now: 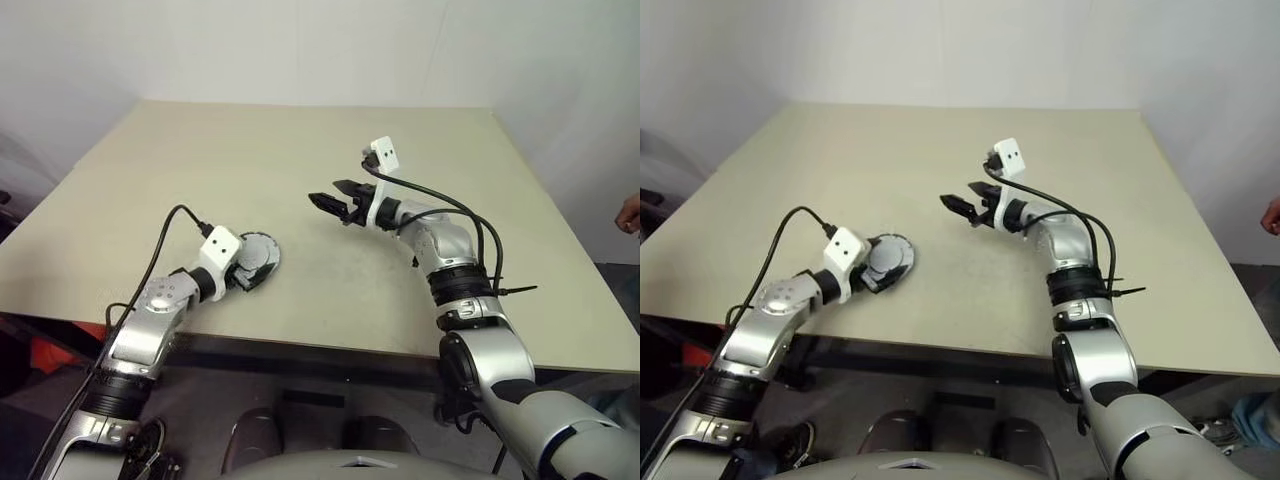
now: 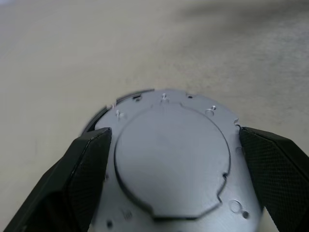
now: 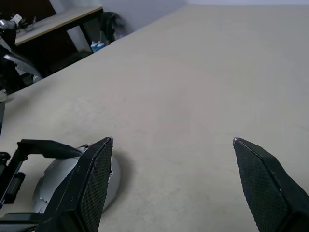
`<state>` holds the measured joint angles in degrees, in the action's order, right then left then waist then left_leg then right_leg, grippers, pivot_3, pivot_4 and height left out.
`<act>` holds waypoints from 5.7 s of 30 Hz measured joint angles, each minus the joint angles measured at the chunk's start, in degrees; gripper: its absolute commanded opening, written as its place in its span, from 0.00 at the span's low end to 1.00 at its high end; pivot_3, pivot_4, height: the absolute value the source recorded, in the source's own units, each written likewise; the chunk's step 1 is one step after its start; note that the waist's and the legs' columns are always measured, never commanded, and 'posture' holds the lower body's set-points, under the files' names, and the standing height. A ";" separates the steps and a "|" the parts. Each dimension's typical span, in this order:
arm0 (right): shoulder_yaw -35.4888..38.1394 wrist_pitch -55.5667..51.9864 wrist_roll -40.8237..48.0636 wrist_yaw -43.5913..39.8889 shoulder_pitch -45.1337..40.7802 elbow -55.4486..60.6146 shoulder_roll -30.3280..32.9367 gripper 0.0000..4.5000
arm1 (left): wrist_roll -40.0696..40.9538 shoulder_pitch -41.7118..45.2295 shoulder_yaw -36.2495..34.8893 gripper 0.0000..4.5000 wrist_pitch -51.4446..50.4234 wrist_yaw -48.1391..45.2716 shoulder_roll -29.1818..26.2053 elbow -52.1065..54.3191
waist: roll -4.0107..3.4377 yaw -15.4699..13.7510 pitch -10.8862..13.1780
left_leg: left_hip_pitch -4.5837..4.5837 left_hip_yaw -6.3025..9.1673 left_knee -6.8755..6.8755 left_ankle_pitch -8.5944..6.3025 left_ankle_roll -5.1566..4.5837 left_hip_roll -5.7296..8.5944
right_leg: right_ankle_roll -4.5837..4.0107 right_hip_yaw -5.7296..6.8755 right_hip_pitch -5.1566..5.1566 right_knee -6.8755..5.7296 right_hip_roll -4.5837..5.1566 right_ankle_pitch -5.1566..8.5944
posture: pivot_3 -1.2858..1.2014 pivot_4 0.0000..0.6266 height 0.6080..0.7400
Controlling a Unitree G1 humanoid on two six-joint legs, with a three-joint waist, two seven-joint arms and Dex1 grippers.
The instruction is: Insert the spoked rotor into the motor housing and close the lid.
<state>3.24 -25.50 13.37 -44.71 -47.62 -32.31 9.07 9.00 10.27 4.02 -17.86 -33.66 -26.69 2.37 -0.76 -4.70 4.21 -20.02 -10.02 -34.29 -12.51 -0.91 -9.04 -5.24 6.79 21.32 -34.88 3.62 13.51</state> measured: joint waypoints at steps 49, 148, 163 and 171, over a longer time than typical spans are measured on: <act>-1.53 2.28 -0.46 0.16 -2.00 -3.88 1.22 1.00 | 3.56 -2.30 -5.29 0.91 7.51 5.11 6.70 -5.99 | -0.03 -0.01 -0.02 | 0.06 -0.01 0.00 0.05 0.07 -0.34 | -0.10 0.01 -0.15 0.00 -0.33 -0.04 | 0.52 0.00 1.00; -3.65 4.44 -2.05 0.48 -2.73 -5.26 1.01 1.00 | 10.06 -1.39 -10.93 0.68 -4.77 10.52 9.59 -1.18 | -0.05 -0.93 -0.04 | 0.00 -0.01 -0.01 0.17 0.25 -0.64 | -0.50 0.07 0.06 0.07 -0.63 -0.16 | 0.52 0.00 1.00; -3.65 4.44 -2.05 0.65 -2.73 -5.27 0.92 1.00 | 9.35 -1.12 -10.14 0.68 -8.71 11.45 8.34 0.73 | -0.13 -0.84 -0.09 | 0.05 -0.01 -0.01 0.17 0.25 -0.63 | -0.50 0.06 -0.07 0.08 -0.63 -0.16 | 0.52 0.00 1.00; -3.65 4.48 -2.06 0.64 -2.73 -5.27 0.92 1.00 | 8.71 -1.33 -10.34 0.68 -7.18 11.97 9.24 0.27 | -0.13 -0.84 -0.09 | 0.05 -0.01 -0.01 0.17 0.25 -0.64 | -0.50 0.06 -0.05 0.07 -0.63 -0.16 | 0.52 0.00 1.00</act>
<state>-0.41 -21.03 11.31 -44.07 -50.35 -37.57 9.99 17.72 8.94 -6.33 -25.03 -21.68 -17.44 2.64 -0.89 -5.54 4.12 -19.97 -10.02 -34.30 -12.33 -0.65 -9.67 -5.74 6.85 21.27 -34.81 2.99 13.35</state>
